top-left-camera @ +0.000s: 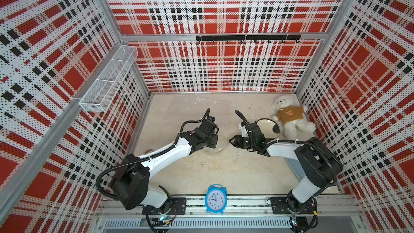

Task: Unpack dinner plates from bubble wrap
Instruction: Unwrap the bubble wrap at the center of the board.

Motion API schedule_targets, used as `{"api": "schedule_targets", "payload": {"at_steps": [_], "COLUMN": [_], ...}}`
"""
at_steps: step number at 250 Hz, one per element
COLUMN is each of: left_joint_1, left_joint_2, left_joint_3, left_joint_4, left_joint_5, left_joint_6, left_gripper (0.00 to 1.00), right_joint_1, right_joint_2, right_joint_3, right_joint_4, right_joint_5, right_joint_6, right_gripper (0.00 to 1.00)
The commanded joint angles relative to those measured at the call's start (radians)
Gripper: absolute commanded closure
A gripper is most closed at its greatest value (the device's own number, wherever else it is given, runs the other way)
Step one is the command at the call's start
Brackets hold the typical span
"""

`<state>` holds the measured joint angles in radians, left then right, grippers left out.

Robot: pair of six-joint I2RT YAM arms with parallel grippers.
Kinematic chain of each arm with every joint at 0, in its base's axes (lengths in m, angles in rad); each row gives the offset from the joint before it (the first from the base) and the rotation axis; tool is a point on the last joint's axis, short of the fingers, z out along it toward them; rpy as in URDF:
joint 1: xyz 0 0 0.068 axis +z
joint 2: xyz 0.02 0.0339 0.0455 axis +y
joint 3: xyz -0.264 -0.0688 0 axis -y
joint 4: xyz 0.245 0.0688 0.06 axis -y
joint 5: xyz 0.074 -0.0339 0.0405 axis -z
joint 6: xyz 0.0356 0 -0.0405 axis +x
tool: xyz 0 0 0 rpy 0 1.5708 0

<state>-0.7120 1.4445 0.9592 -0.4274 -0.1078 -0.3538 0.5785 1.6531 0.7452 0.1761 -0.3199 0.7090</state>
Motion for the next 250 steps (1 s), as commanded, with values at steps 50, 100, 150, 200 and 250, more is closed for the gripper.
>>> {"api": "schedule_targets", "payload": {"at_steps": [50, 100, 150, 200, 250], "left_joint_1": [-0.062, -0.089, -0.089, -0.080, -0.072], "left_joint_2": [0.049, 0.086, 0.112, 0.103, 0.105], "left_joint_3": [0.014, 0.051, 0.083, 0.083, 0.085], "left_joint_4": [0.082, 0.081, 0.074, 0.064, 0.058], "left_joint_5": [0.034, 0.055, 0.076, 0.070, 0.070], "left_joint_6": [0.047, 0.104, 0.138, 0.152, 0.161], "left_gripper": [1.00, 1.00, 1.00, 1.00, 1.00], "right_joint_1": [0.022, 0.065, 0.070, 0.055, 0.030], "right_joint_2": [0.074, 0.124, 0.088, 0.026, 0.011], "right_joint_3": [0.076, 0.095, 0.079, 0.120, 0.137], "right_joint_4": [0.020, 0.052, 0.025, -0.158, -0.240], "right_joint_5": [-0.040, -0.030, 0.012, 0.094, 0.130], "right_joint_6": [0.011, 0.037, 0.026, -0.044, -0.075], "right_gripper": [0.71, 0.73, 0.61, 0.45, 0.44]}}
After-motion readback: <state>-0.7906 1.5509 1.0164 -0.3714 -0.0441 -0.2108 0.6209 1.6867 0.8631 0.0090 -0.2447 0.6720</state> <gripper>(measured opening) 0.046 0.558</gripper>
